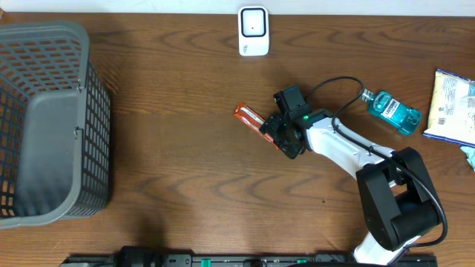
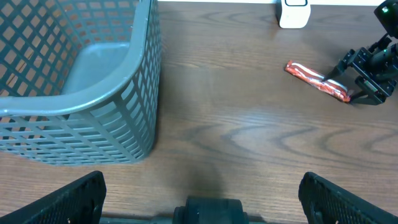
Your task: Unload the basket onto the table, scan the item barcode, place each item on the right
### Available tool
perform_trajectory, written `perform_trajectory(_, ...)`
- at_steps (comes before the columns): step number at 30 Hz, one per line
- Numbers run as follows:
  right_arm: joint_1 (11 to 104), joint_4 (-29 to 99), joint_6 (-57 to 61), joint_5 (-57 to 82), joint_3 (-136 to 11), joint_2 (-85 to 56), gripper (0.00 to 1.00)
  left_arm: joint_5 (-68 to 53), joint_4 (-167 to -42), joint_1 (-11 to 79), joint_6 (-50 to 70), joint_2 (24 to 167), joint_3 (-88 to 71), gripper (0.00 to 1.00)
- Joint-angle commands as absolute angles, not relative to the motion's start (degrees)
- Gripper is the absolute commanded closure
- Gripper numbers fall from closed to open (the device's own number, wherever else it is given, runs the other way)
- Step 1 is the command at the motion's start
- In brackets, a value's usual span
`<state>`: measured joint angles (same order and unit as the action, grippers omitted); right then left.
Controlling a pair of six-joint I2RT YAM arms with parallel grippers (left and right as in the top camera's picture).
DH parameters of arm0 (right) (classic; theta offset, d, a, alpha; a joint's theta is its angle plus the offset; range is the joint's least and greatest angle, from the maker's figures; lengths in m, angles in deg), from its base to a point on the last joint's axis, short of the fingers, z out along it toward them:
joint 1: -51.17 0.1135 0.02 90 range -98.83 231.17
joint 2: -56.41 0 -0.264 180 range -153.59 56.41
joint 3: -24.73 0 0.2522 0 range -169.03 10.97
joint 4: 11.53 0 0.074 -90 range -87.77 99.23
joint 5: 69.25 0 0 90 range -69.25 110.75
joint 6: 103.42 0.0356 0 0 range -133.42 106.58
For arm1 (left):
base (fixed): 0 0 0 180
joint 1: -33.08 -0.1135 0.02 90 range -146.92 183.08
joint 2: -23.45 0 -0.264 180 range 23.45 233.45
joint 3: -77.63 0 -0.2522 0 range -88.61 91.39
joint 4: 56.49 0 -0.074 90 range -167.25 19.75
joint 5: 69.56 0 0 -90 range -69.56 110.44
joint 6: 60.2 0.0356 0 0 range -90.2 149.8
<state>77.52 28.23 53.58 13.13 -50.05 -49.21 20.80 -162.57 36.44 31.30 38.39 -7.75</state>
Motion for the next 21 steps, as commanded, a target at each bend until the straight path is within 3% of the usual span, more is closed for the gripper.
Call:
perform_trajectory(1, 77.5, 28.1, 49.8, 17.4, -47.3, -54.0, 0.18, 21.2, -166.9, 36.2, 31.2, 38.6, -7.9, 0.01)
perform_trajectory(14, 77.4, 26.9, 49.7, 18.5, -47.4, -56.5, 0.33, 21.2, -166.9, 36.2, 31.2, 38.6, -7.9, 0.01)
perform_trajectory(16, 77.1, 26.4, 49.1, 17.0, -47.7, -57.7, 0.51, 21.2, -166.9, 36.2, 31.2, 38.6, -7.9, 0.01)
perform_trajectory(19, 76.0, 26.3, 46.8, 14.1, -48.5, -59.0, 0.98, 21.2, -166.9, 36.2, 31.2, 38.6, -7.9, 0.01)
perform_trajectory(21, 75.1, 26.4, 45.4, 12.9, -48.5, -59.0, 0.99, 21.2, -166.9, 36.2, 31.2, 38.6, -7.9, 0.01)
